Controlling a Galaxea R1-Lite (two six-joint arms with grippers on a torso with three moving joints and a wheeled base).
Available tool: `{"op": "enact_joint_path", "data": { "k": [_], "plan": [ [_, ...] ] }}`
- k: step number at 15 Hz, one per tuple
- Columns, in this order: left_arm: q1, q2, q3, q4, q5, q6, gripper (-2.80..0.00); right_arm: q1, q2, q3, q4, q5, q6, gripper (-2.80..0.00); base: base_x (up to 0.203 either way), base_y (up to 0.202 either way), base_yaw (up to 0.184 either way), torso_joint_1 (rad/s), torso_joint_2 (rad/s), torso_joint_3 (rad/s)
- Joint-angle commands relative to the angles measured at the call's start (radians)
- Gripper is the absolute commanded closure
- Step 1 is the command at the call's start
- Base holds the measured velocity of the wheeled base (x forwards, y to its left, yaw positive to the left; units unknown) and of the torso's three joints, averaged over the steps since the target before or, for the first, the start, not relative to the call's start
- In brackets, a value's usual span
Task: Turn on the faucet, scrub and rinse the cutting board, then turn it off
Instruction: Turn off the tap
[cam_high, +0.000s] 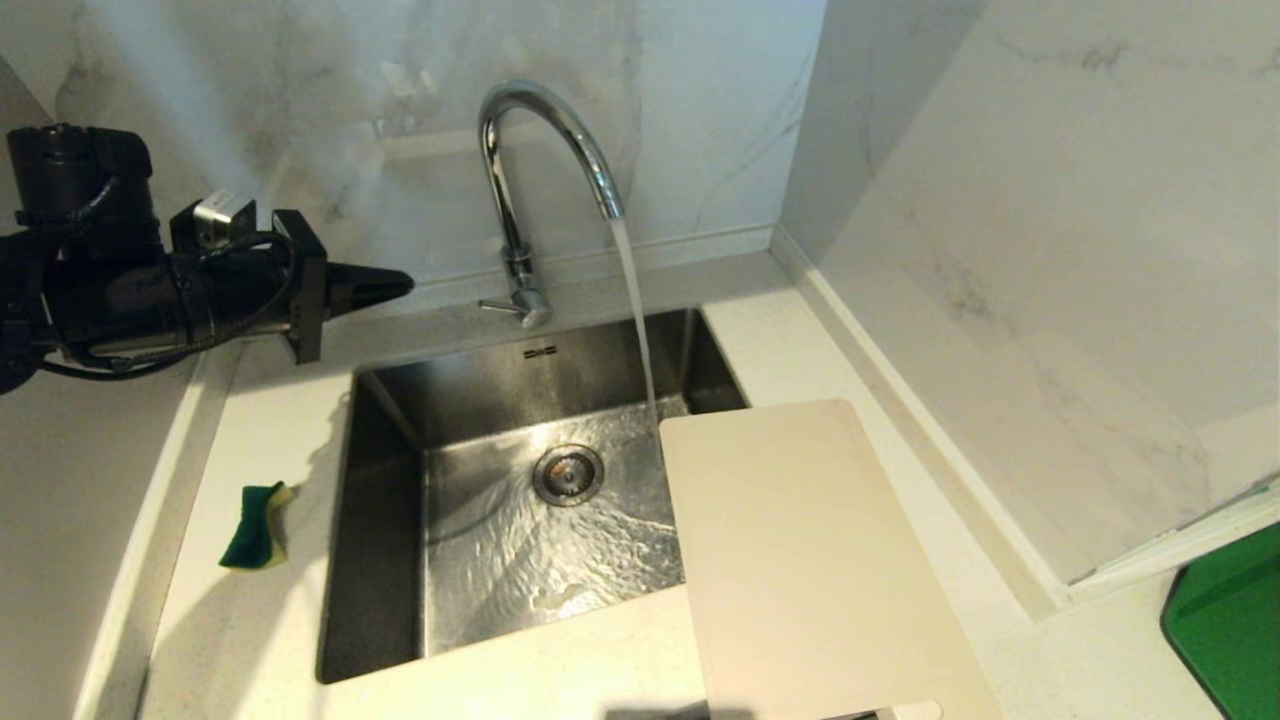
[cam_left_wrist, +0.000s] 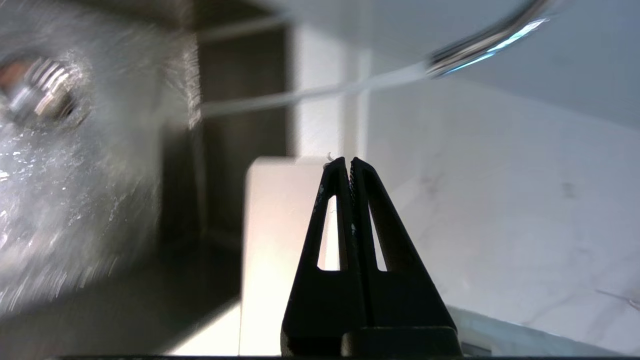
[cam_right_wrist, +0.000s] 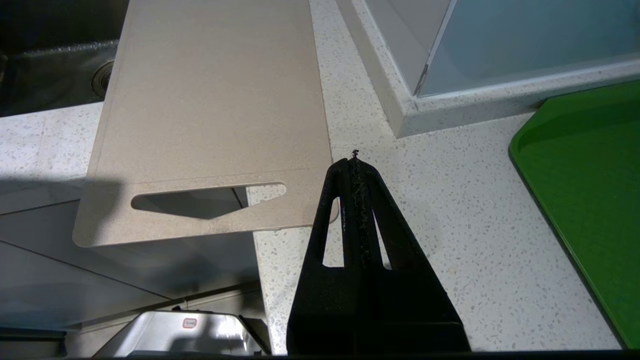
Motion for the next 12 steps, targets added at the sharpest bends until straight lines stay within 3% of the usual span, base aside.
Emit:
{"op": "enact_joint_path", "data": {
  "k": [1, 4, 7, 12],
  "plan": [
    [-0.022, 0.066, 0.058, -0.218, -0.005, -0.010, 0.00, 0.001, 0.001, 0.000, 0.000, 0.001, -0.001, 0.00, 0.000, 0.000, 0.000, 0.000, 0.00, 0.000],
    [-0.031, 0.146, 0.066, -0.292, -0.016, -0.008, 0.00, 0.001, 0.001, 0.000, -0.001, 0.001, -0.001, 0.00, 0.000, 0.000, 0.000, 0.000, 0.00, 0.000],
    [-0.032, 0.207, 0.066, -0.441, -0.047, -0.011, 0.00, 0.001, 0.001, 0.000, -0.001, 0.001, 0.001, 0.00, 0.000, 0.000, 0.000, 0.000, 0.00, 0.000],
    [-0.042, 0.298, 0.054, -0.624, -0.155, -0.013, 0.00, 0.001, 0.001, 0.000, -0.001, 0.001, 0.004, 0.00, 0.000, 0.000, 0.000, 0.000, 0.00, 0.000]
  ]
}}
